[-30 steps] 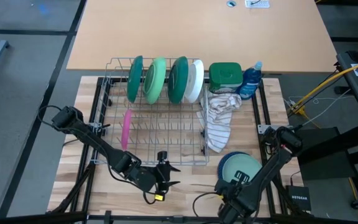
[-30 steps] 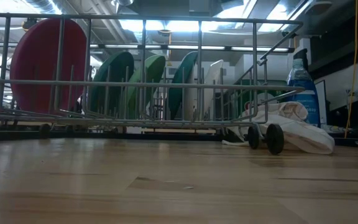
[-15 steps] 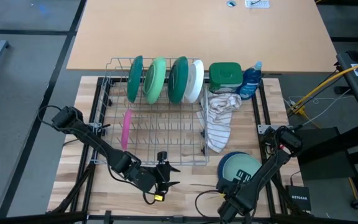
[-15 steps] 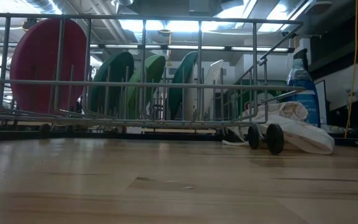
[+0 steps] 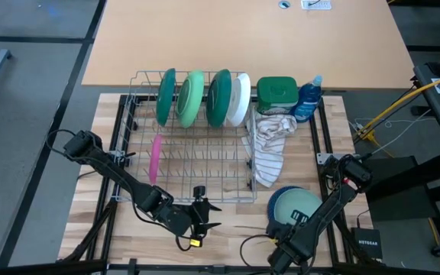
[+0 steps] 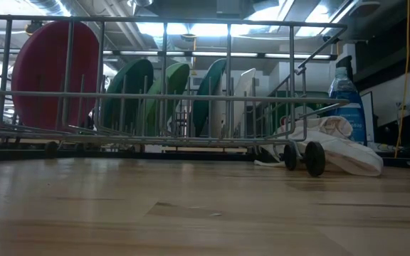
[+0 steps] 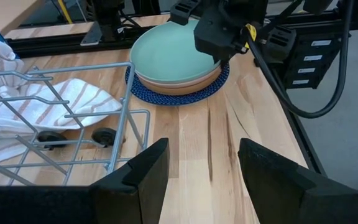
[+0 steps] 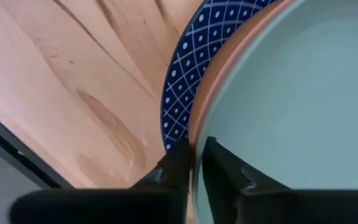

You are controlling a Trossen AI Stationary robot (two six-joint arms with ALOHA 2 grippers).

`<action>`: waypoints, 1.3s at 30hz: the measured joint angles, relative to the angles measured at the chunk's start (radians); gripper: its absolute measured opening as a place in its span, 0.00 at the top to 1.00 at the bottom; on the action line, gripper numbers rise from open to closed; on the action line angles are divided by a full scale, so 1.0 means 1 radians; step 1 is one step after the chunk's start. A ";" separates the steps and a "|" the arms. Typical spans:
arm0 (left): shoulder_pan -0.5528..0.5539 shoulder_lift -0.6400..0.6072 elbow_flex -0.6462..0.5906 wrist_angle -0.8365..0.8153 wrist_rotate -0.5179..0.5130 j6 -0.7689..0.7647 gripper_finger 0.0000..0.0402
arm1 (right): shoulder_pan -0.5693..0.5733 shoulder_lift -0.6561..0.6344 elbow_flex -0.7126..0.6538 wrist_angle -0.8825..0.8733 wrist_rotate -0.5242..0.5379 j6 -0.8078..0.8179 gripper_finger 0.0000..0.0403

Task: Sort dishes
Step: Put the mint green plate in the dish rack

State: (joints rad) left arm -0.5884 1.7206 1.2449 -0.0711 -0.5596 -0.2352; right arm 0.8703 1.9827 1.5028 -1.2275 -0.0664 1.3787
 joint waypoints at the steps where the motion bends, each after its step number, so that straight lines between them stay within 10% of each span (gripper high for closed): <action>1: 0.000 0.000 0.000 0.000 0.000 0.000 0.54 | 0.000 0.000 0.000 0.001 -0.008 -0.002 0.92; 39: 0.000 0.000 0.000 0.000 0.000 0.000 0.54 | 0.000 -0.001 0.084 -0.018 -0.073 -0.052 0.97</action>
State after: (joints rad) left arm -0.5884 1.7206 1.2449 -0.0711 -0.5598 -0.2352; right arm 0.8703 1.9820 1.5867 -1.2455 -0.1389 1.3266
